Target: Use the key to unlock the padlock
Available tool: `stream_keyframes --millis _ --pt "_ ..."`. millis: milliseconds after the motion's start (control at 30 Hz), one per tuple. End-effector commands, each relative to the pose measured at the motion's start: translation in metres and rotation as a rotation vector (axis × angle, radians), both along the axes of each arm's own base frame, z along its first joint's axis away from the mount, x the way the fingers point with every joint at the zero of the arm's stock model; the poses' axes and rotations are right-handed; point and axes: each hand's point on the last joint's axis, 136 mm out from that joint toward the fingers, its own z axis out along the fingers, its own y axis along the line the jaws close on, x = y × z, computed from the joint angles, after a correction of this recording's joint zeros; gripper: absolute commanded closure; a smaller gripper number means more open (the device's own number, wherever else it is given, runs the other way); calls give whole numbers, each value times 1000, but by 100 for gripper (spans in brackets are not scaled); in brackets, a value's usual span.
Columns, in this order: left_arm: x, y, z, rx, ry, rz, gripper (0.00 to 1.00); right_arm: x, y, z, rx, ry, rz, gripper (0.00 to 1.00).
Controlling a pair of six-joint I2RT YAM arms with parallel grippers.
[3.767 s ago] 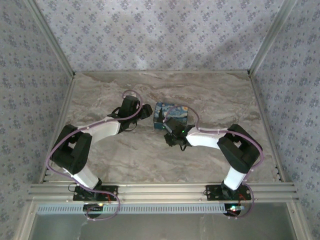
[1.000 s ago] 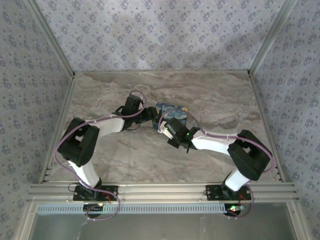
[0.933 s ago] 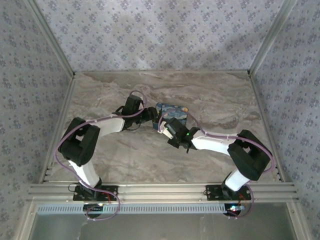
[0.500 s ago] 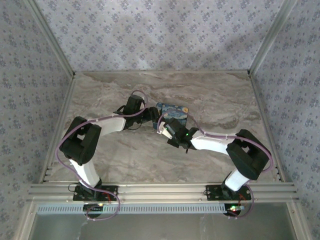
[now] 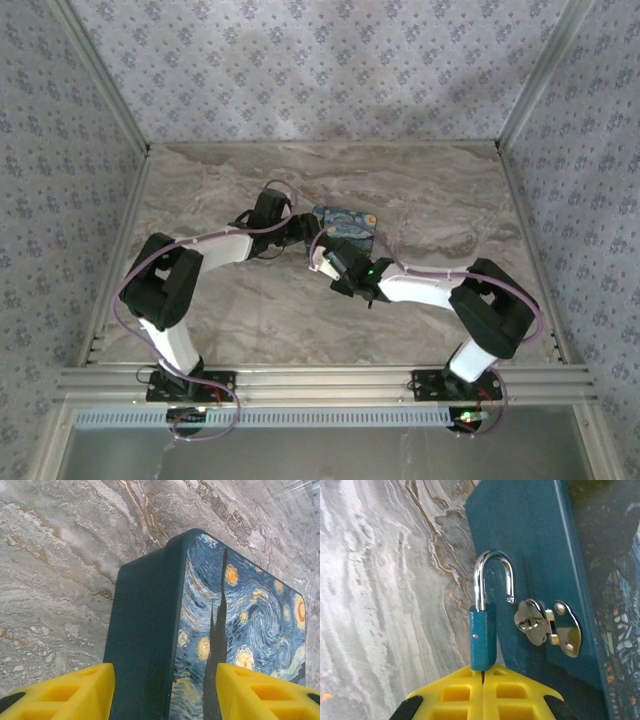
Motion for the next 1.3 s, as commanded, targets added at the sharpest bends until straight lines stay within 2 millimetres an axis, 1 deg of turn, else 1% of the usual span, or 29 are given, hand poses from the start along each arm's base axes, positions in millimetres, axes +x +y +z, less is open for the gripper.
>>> stream_keyframes --millis 0,200,367,467,667,767,833,867,900,1033,1133,1233,1267 --pt "3 -3 9 -2 -9 3 45 -3 14 14 45 -21 29 100" --pt "4 14 21 12 -41 46 44 -19 14 28 85 -28 33 100" --pt "1 38 33 31 -75 111 42 -30 8 45 142 -35 0 100" --pt "-8 50 39 24 -97 152 41 -33 0 57 196 -43 -43 100" --pt "-35 77 39 50 -111 215 40 -34 -19 86 313 -46 -160 100" --pt "-47 93 44 65 -132 255 37 -33 -38 94 368 -38 -254 100" --pt "-56 102 46 70 -144 276 34 -27 -58 99 405 -30 -353 100" --pt "-59 105 48 71 -148 285 20 -25 -67 100 421 -22 -394 100" --pt "-63 108 49 73 -155 292 2 -24 -76 100 437 -14 -437 100" --pt "-73 118 53 82 -176 315 2 -9 -118 94 517 45 -655 100" --pt "-77 121 54 86 -182 322 2 1 -150 86 544 69 -821 100" --pt "-80 122 55 88 -185 327 2 9 -183 71 528 112 -1002 100" --pt "-81 122 55 89 -186 326 2 12 -191 66 523 134 -1040 100"
